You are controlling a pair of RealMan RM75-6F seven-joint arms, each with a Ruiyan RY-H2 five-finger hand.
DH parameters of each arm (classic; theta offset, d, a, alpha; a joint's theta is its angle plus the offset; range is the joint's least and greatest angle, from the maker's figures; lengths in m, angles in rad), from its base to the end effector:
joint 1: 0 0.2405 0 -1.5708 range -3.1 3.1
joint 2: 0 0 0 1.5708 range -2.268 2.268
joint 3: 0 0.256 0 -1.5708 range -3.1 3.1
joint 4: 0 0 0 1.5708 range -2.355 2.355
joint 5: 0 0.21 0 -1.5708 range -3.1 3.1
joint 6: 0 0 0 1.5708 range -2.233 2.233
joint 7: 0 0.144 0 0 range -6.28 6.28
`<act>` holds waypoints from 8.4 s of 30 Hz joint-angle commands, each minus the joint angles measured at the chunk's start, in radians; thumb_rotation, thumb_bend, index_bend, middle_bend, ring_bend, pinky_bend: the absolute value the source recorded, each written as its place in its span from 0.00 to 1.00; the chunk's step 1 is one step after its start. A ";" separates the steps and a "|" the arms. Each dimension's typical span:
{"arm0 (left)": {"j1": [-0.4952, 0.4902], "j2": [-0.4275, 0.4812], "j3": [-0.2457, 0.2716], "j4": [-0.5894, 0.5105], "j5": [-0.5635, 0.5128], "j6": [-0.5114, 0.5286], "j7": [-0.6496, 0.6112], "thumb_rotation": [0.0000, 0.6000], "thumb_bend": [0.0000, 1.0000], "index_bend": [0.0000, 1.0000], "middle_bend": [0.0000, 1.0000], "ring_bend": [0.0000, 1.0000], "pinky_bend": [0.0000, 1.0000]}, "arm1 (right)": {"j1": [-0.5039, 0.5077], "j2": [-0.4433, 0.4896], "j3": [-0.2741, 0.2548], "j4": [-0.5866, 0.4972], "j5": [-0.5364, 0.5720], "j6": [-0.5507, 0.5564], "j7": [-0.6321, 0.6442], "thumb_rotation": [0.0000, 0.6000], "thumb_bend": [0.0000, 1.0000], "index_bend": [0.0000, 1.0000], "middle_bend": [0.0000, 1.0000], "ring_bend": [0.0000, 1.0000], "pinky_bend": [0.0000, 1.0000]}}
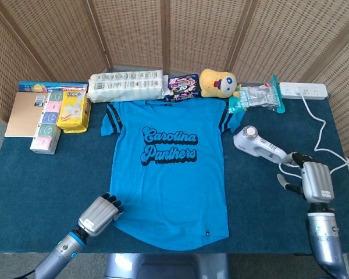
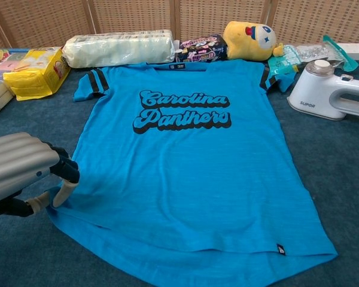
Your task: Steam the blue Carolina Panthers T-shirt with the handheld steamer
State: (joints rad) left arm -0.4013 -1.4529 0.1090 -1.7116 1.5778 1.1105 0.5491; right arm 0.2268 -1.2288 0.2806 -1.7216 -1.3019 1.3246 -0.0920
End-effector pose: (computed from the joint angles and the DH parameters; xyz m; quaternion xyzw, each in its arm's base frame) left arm -0.1902 0.1880 -0.0156 -0.8323 -0.2764 -0.3198 0.3587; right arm -0.2560 -0.2623 0.1370 0.5356 -0.4256 0.4629 0.5637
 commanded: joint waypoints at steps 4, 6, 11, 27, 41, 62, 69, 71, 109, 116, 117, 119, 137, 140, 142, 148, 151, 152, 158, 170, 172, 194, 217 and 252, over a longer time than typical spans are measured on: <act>-0.001 -0.010 -0.014 0.002 -0.024 -0.008 0.008 1.00 0.55 0.64 0.52 0.39 0.41 | 0.094 -0.083 0.030 0.078 0.110 -0.080 -0.131 1.00 0.27 0.27 0.37 0.38 0.40; -0.003 -0.013 -0.018 0.003 -0.030 -0.010 0.010 1.00 0.55 0.64 0.52 0.39 0.41 | 0.115 -0.108 0.034 0.101 0.134 -0.089 -0.160 1.00 0.26 0.23 0.35 0.36 0.38; -0.009 -0.021 -0.026 0.007 -0.047 -0.021 0.010 1.00 0.55 0.64 0.52 0.39 0.40 | 0.169 -0.176 0.042 0.182 0.167 -0.097 -0.227 1.00 0.26 0.21 0.33 0.36 0.38; -0.030 -0.059 -0.046 0.028 -0.069 -0.038 -0.001 1.00 0.55 0.64 0.52 0.39 0.39 | 0.284 -0.309 0.050 0.375 0.287 -0.153 -0.356 1.00 0.26 0.20 0.34 0.36 0.37; -0.041 -0.070 -0.049 0.040 -0.086 -0.046 -0.020 1.00 0.55 0.64 0.52 0.39 0.38 | 0.341 -0.393 0.053 0.529 0.351 -0.165 -0.425 1.00 0.26 0.23 0.34 0.36 0.36; -0.056 -0.086 -0.055 0.041 -0.114 -0.056 -0.008 1.00 0.55 0.64 0.52 0.39 0.38 | 0.414 -0.524 0.061 0.853 0.352 -0.217 -0.405 1.00 0.26 0.28 0.37 0.37 0.36; -0.061 -0.091 -0.056 0.040 -0.123 -0.060 -0.002 1.00 0.55 0.64 0.52 0.39 0.38 | 0.421 -0.565 0.052 0.961 0.325 -0.234 -0.355 1.00 0.28 0.31 0.39 0.38 0.36; -0.062 -0.091 -0.056 0.039 -0.125 -0.059 0.001 1.00 0.55 0.64 0.52 0.39 0.38 | 0.425 -0.582 0.045 0.993 0.309 -0.234 -0.336 1.00 0.29 0.32 0.40 0.38 0.36; -0.064 -0.079 -0.046 0.020 -0.150 -0.045 0.018 1.00 0.55 0.64 0.52 0.39 0.38 | 0.517 -0.735 0.084 1.346 0.205 -0.371 0.001 1.00 0.37 0.71 0.75 0.77 0.75; -0.064 -0.080 -0.044 0.021 -0.152 -0.044 0.018 1.00 0.55 0.64 0.52 0.39 0.38 | 0.512 -0.723 0.110 1.321 0.216 -0.367 0.059 1.00 0.36 0.73 0.75 0.78 0.76; -0.064 -0.080 -0.044 0.022 -0.152 -0.044 0.018 1.00 0.55 0.64 0.52 0.39 0.38 | 0.510 -0.720 0.115 1.315 0.218 -0.365 0.065 1.00 0.36 0.72 0.75 0.78 0.76; -0.064 -0.080 -0.044 0.023 -0.153 -0.044 0.017 1.00 0.55 0.64 0.52 0.39 0.38 | 0.506 -0.712 0.125 1.294 0.223 -0.359 0.081 1.00 0.37 0.73 0.75 0.78 0.76; -0.069 -0.065 -0.039 0.014 -0.135 -0.037 0.021 1.00 0.55 0.64 0.52 0.40 0.38 | 0.358 -0.444 0.059 0.620 0.173 -0.177 -0.115 1.00 0.36 0.73 0.75 0.78 0.76; -0.070 -0.060 -0.038 0.010 -0.131 -0.037 0.019 1.00 0.55 0.64 0.52 0.39 0.38 | 0.349 -0.418 0.042 0.528 0.172 -0.166 -0.171 1.00 0.36 0.73 0.75 0.78 0.75; -0.071 -0.057 -0.037 0.009 -0.128 -0.037 0.016 1.00 0.55 0.64 0.52 0.39 0.38 | 0.345 -0.408 0.027 0.478 0.166 -0.154 -0.214 1.00 0.36 0.73 0.74 0.77 0.75; -0.074 -0.053 -0.039 0.010 -0.119 -0.037 0.008 1.00 0.55 0.64 0.52 0.39 0.38 | 0.343 -0.416 -0.015 0.392 0.157 -0.136 -0.311 1.00 0.36 0.73 0.74 0.77 0.75; -0.076 -0.054 -0.040 0.011 -0.119 -0.039 0.006 1.00 0.55 0.64 0.52 0.39 0.38 | 0.346 -0.437 -0.026 0.384 0.157 -0.130 -0.339 1.00 0.36 0.72 0.74 0.77 0.75; -0.076 -0.054 -0.040 0.011 -0.119 -0.039 0.005 1.00 0.55 0.64 0.52 0.39 0.38 | 0.347 -0.444 -0.027 0.382 0.159 -0.129 -0.341 1.00 0.36 0.72 0.74 0.77 0.75; -0.077 -0.058 -0.041 0.017 -0.124 -0.044 0.001 1.00 0.55 0.64 0.52 0.39 0.38 | 0.361 -0.500 -0.041 0.414 0.146 -0.120 -0.367 1.00 0.36 0.72 0.74 0.77 0.74; -0.069 -0.052 -0.037 0.019 -0.119 -0.030 -0.009 1.00 0.55 0.64 0.52 0.39 0.38 | 0.386 -0.591 -0.072 0.467 0.119 -0.126 -0.415 1.00 0.35 0.72 0.74 0.77 0.73; -0.069 -0.051 -0.036 0.019 -0.117 -0.030 -0.009 1.00 0.55 0.64 0.52 0.39 0.38 | 0.389 -0.601 -0.075 0.472 0.116 -0.128 -0.421 1.00 0.35 0.72 0.74 0.77 0.73; -0.064 -0.048 -0.031 0.023 -0.110 -0.029 -0.005 1.00 0.55 0.64 0.52 0.39 0.38 | 0.393 -0.638 -0.114 0.414 0.065 -0.141 -0.467 1.00 0.34 0.72 0.74 0.76 0.73; -0.069 -0.069 -0.037 0.039 -0.128 -0.048 -0.002 1.00 0.55 0.64 0.52 0.39 0.38 | 0.428 -0.647 -0.049 0.629 0.068 -0.170 -0.417 1.00 0.34 0.72 0.74 0.76 0.73; -0.070 -0.075 -0.038 0.038 -0.140 -0.046 0.014 1.00 0.55 0.64 0.52 0.39 0.38 | 0.481 -0.702 -0.007 0.839 0.088 -0.216 -0.332 1.00 0.34 0.72 0.74 0.76 0.72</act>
State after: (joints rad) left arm -0.4716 -1.5278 0.0708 -1.6740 1.4374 1.0642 0.5627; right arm 0.7082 -1.9317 0.2769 -0.8767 -1.2101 1.1057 -0.4246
